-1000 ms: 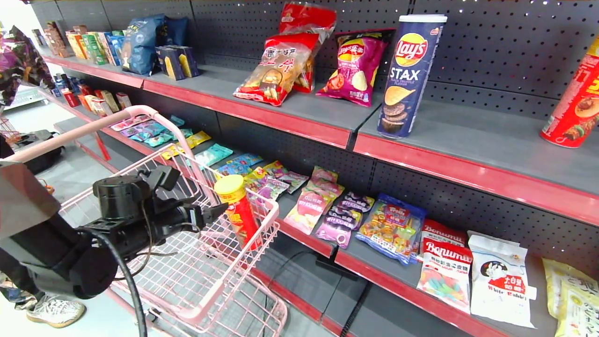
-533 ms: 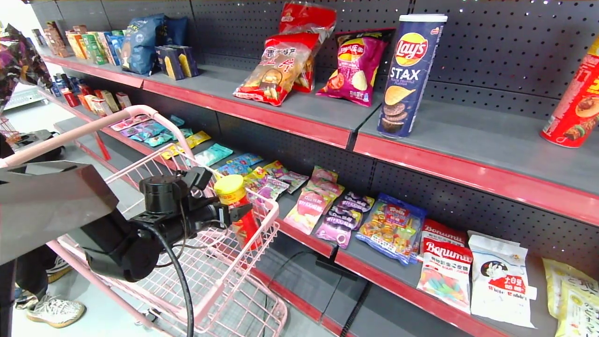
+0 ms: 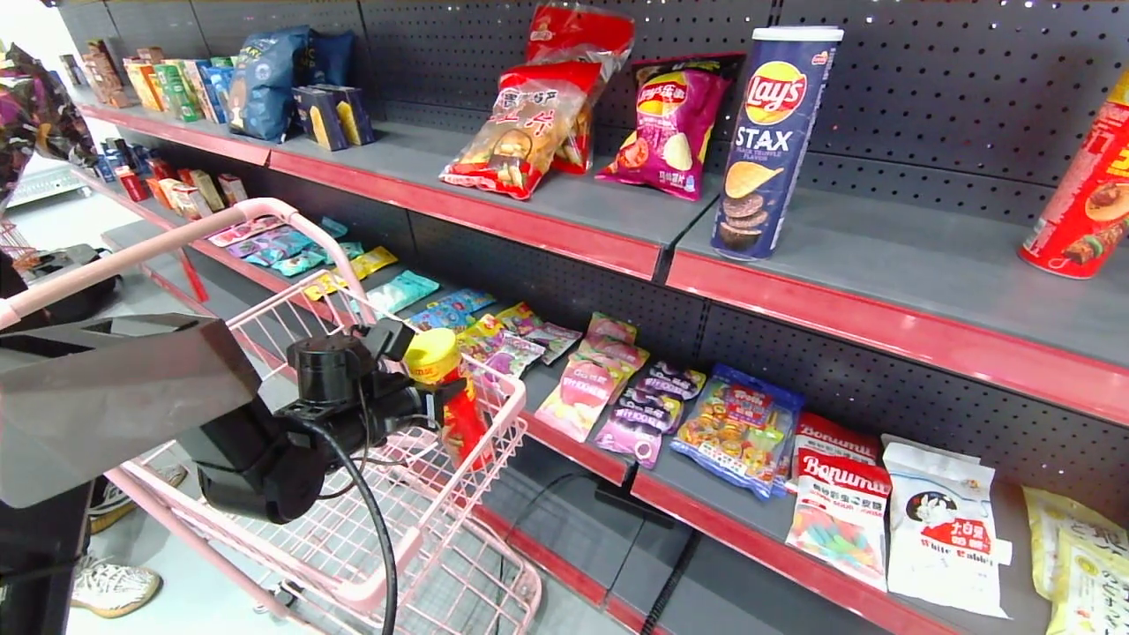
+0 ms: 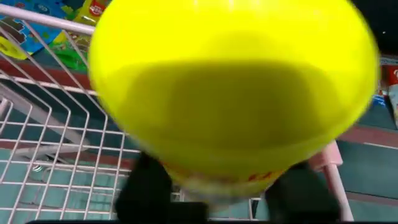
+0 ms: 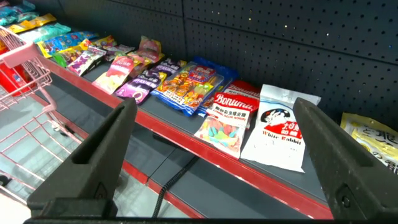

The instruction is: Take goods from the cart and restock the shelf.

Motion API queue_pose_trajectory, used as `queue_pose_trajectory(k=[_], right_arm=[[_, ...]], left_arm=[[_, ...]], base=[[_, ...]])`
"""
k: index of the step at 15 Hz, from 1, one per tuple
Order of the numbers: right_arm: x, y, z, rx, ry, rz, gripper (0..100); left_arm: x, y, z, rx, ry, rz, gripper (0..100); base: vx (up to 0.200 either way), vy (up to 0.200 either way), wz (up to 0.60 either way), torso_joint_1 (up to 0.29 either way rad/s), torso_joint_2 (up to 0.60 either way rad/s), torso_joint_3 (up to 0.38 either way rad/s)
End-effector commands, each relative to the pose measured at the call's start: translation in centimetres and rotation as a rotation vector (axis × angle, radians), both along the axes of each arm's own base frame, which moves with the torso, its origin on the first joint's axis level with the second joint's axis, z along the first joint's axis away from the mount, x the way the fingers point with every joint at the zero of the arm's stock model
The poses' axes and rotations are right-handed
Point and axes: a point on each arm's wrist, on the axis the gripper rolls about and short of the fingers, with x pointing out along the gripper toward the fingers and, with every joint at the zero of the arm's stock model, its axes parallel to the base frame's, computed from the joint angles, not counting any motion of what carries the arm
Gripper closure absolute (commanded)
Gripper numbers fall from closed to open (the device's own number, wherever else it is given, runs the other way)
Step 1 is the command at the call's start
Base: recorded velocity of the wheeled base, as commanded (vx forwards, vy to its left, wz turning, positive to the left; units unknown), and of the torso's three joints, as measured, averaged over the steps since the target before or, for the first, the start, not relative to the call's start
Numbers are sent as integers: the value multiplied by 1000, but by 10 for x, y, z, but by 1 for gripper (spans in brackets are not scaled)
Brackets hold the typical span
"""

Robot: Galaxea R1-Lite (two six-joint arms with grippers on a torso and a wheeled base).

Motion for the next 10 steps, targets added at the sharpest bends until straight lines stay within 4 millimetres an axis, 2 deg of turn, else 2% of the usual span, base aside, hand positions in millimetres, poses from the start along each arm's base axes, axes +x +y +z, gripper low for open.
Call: queue_pose_trajectory(k=[1,3,5,6,7,8,9,10], right_arm=[[0,0,0,0,2,1,0],[0,0,0,0,2,1,0],[0,0,0,2,2,1,0],[0,0,0,2,2,1,0],[0,0,0,2,2,1,0],[0,0,0,2,2,1,0],[0,0,0,2,2,1,0],[0,0,0,2,2,1,0]], left_arm=[[0,-1,-1,1,6,-2,100],[-4,6,29,-12,-50,16,100],[-17,22,81,-24,-98,51,100],[-34,31,116,-28,-110,68,100],[-52,37,142,-33,-125,75,100],[-79,42,174,-52,-157,82,100],[-99,44,194,-79,-182,87,100],[-128,46,214,-99,-205,81,100]], base=[[0,0,0,0,0,0],[0,0,0,0,0,0],[0,0,0,0,0,0],[0,0,0,0,0,0],[0,0,0,0,0,0],[0,0,0,0,0,0],[0,0,0,0,0,0],[0,0,0,0,0,0]])
